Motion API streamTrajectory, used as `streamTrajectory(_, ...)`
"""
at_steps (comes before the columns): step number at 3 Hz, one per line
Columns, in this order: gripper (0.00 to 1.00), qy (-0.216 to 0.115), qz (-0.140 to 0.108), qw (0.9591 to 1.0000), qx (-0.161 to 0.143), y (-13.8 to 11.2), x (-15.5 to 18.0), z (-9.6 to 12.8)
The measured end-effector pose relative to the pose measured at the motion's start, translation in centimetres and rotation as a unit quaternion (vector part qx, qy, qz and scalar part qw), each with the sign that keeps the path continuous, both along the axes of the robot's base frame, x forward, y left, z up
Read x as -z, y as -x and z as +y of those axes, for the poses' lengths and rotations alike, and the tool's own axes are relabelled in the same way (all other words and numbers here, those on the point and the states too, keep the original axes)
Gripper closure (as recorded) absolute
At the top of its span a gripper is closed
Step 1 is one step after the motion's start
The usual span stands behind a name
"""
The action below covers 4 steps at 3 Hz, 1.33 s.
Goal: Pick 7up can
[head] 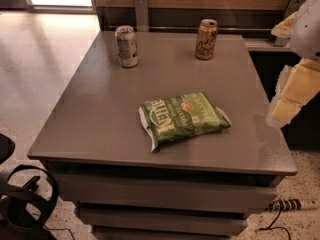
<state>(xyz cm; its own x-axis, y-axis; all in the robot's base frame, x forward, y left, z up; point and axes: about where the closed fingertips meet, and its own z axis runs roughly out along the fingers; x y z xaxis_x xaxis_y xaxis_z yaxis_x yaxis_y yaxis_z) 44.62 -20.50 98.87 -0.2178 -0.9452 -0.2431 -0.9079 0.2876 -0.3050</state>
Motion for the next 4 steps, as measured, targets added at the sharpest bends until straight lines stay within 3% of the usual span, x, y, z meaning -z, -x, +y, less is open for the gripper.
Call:
streamTrajectory(1, 0.0, -0.042, -0.016, 0.9987, 0.023, -1.4, 1.0, 1.7)
streamTrajectory(2, 0.0, -0.111, -0.033, 0.992, 0.051, -2.4, 2.6, 4.1)
streamTrajectory(3, 0.0, -0.197, -0.05, 0.9769, 0.066, -4.5, 4.4, 7.2)
streamTrajectory(4, 0.0, -0.276, -0.075, 0.9555, 0.072, -7.7, 5.3, 10.1)
